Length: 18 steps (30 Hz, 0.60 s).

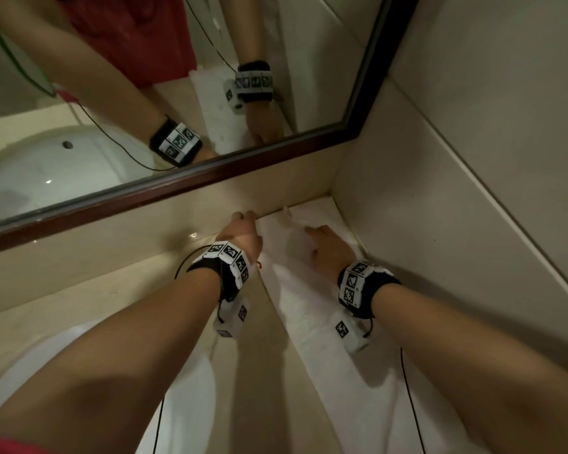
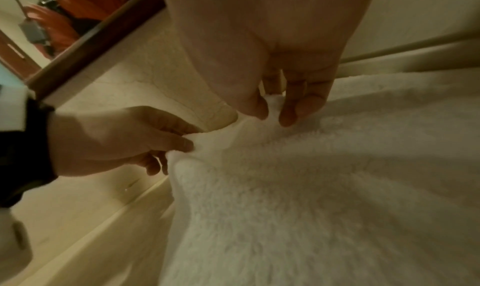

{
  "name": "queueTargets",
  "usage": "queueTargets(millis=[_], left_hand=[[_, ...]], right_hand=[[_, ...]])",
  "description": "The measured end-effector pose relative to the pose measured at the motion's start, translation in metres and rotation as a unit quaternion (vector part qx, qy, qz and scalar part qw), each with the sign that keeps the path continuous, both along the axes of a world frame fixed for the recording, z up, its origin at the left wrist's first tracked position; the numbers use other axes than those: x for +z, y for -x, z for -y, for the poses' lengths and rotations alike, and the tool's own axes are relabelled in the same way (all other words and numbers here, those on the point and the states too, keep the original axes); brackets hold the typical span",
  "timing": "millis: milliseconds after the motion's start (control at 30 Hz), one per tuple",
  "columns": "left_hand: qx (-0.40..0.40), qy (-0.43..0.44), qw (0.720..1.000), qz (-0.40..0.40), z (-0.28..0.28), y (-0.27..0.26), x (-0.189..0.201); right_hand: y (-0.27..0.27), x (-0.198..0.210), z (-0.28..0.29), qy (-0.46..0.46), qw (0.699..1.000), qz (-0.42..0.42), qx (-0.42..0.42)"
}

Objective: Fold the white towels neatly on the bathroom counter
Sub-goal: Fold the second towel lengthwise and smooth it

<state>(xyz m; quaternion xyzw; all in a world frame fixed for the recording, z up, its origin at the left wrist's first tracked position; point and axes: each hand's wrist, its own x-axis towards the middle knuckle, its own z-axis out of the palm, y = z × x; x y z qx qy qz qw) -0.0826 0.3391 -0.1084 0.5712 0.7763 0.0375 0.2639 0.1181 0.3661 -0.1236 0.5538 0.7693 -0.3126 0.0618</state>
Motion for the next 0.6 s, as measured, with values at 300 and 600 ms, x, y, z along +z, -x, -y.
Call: queueTargets(millis=[300,600], left_hand=[[0.057,-0.049,0.994,0.08,0.003,0.015,-0.005],[0.087,-0.055,0.986,0.129,-0.002,0.009,-0.004]], right_hand=[[0.0,0.014,-0.015,-0.052,0.972,-0.132,-0.185],[-0.013,0.031,-0.037,-0.103,0.946,-0.103,-0.29]])
